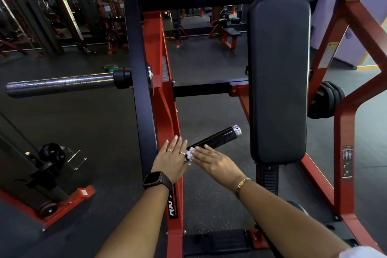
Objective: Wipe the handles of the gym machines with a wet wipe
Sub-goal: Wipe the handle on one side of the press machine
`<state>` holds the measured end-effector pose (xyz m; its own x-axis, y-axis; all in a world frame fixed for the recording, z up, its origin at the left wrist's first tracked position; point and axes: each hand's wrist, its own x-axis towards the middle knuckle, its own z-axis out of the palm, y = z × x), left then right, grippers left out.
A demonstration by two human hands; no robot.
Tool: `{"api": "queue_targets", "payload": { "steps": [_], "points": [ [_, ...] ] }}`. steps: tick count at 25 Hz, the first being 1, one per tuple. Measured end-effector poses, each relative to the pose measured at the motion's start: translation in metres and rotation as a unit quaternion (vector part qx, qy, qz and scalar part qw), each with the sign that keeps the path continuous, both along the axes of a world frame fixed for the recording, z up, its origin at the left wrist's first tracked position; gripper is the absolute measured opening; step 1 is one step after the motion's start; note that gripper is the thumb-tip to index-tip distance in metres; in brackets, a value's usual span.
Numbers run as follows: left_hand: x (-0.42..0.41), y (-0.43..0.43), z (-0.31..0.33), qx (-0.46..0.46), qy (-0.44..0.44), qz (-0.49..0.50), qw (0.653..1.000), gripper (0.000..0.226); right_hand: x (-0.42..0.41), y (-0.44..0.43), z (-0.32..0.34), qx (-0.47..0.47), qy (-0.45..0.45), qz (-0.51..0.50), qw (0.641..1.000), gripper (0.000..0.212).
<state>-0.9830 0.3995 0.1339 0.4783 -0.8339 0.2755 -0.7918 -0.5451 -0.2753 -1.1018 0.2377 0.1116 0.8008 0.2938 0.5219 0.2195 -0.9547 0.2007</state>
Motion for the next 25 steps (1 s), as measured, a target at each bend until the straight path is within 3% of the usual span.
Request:
{"api": "queue_targets", "payload": {
  "steps": [5,9,12,16,21,25],
  "points": [
    [-0.001,0.002,-0.002,0.022,-0.001,-0.034,0.999,0.078,-0.025,-0.050,0.002,0.067,-0.071,-0.088,0.991,0.050],
    [-0.001,0.001,-0.003,0.052,0.000,-0.082,0.995,0.071,-0.023,-0.057,0.012,0.197,-0.113,-0.239,0.944,0.066],
    [0.000,0.005,-0.002,0.042,0.011,-0.097,0.994,0.072,-0.007,-0.020,0.014,0.169,-0.095,-0.187,0.963,0.077],
    [-0.002,0.006,0.001,0.047,0.033,-0.101,0.993,0.077,-0.002,0.012,0.006,0.070,-0.041,-0.096,0.992,0.055],
    [-0.003,0.006,0.001,0.050,0.021,-0.104,0.993,0.082,-0.016,-0.051,0.022,0.122,-0.085,-0.223,0.963,0.048],
    [-0.006,0.006,0.004,0.080,0.014,-0.125,0.989,0.084,-0.013,-0.032,0.024,0.167,-0.080,-0.235,0.954,0.064]
  ]
}}
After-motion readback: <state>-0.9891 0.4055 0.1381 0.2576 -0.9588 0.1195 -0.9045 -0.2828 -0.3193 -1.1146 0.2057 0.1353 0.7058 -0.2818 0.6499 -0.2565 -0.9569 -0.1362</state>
